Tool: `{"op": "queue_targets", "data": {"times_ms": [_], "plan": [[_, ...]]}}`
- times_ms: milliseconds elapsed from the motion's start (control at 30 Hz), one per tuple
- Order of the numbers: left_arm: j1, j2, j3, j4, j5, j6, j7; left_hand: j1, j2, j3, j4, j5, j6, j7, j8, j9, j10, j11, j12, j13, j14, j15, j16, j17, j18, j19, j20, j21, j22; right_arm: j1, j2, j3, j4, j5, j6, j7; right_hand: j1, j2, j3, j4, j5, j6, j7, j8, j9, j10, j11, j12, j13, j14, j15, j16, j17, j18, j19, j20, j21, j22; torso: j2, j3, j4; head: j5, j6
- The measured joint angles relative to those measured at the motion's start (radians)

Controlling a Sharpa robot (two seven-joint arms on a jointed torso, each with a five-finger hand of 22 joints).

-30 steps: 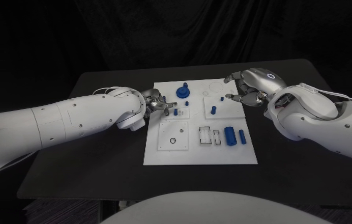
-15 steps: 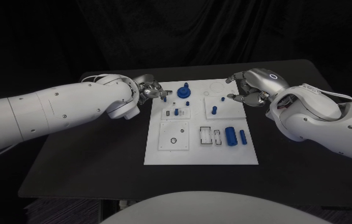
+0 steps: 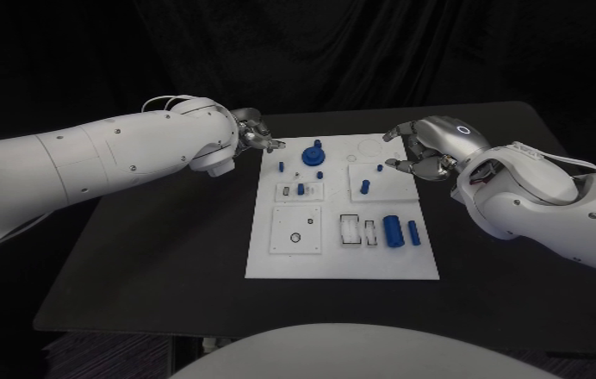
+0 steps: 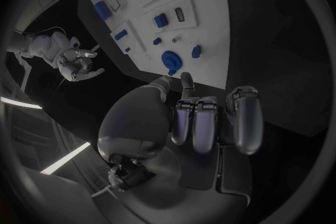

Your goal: Assemble the parts on the task board

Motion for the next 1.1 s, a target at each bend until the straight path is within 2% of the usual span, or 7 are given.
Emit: {"op": "queue_targets", "data": {"times_ms": [233, 433, 700, 1100], "plan": [[-0.001, 0.064, 0.000, -0.107, -0.014, 0.051, -0.005, 0.020, -0.007, -0.003, -0.017, 0.000, -0.024, 0.007, -0.016, 0.008, 0.000, 0.008, 0.000, 0.000, -0.004, 0.004, 0.000, 0.000, 0.000, 0.004, 0.004, 0.000, 0.000, -0.001, 0.004, 0.000, -0.002, 0.000, 0.003, 0.001, 0.000, 0.000, 0.000, 0.000, 0.004, 0.000, 0.000, 0.000, 0.000, 0.000, 0.000, 0.000, 0.000, 0.000, 0.000, 0.000, 0.000, 0.000, 0.000, 0.000, 0.000, 0.000, 0.002, -0.0005, 0.0001, 0.001, 0.000], [-0.015, 0.094, 0.000, -0.164, -0.019, 0.076, -0.003, 0.020, -0.007, -0.006, -0.013, -0.008, -0.032, 0.014, -0.020, 0.012, 0.003, 0.011, 0.000, 0.000, 0.000, 0.008, 0.000, 0.000, 0.000, 0.004, 0.004, 0.000, 0.000, -0.001, 0.007, 0.000, -0.003, 0.000, 0.005, 0.001, -0.004, 0.004, 0.000, 0.000, 0.004, 0.000, 0.000, 0.000, 0.000, 0.000, 0.000, -0.004, 0.000, 0.000, 0.000, 0.000, 0.000, 0.000, 0.000, 0.000, 0.000, 0.000, 0.006, -0.0036, 0.0000, 0.000, 0.000], [-0.033, 0.114, 0.000, -0.201, -0.022, 0.093, 0.003, 0.020, -0.007, -0.011, -0.008, -0.012, -0.032, 0.014, -0.020, 0.013, 0.000, 0.014, 0.000, 0.000, 0.000, 0.008, 0.000, 0.000, 0.000, 0.004, 0.004, 0.000, 0.000, -0.001, 0.009, 0.000, -0.005, 0.000, 0.009, 0.001, -0.004, 0.004, 0.000, 0.000, 0.004, 0.000, 0.000, 0.000, -0.001, 0.000, 0.000, -0.004, 0.000, 0.000, 0.000, 0.000, 0.000, 0.000, 0.000, 0.000, 0.000, 0.000, 0.013, -0.0064, -0.0035, 0.007, 0.000], [-0.066, 0.132, 0.000, -0.229, -0.024, 0.109, 0.014, 0.011, 0.000, -0.017, -0.002, -0.016, -0.031, 0.014, -0.024, 0.013, 0.000, 0.014, 0.000, 0.000, -0.004, 0.011, 0.000, 0.000, 0.000, 0.007, 0.007, 0.000, 0.000, -0.001, 0.011, 0.000, -0.006, 0.000, 0.012, 0.001, -0.004, 0.004, 0.000, 0.000, 0.004, 0.000, 0.000, 0.000, -0.001, 0.000, 0.000, -0.004, 0.000, 0.000, 0.000, 0.000, 0.000, 0.000, 0.000, 0.000, 0.000, 0.000, 0.011, -0.0042, -0.0031, -0.002, 0.000]]}}
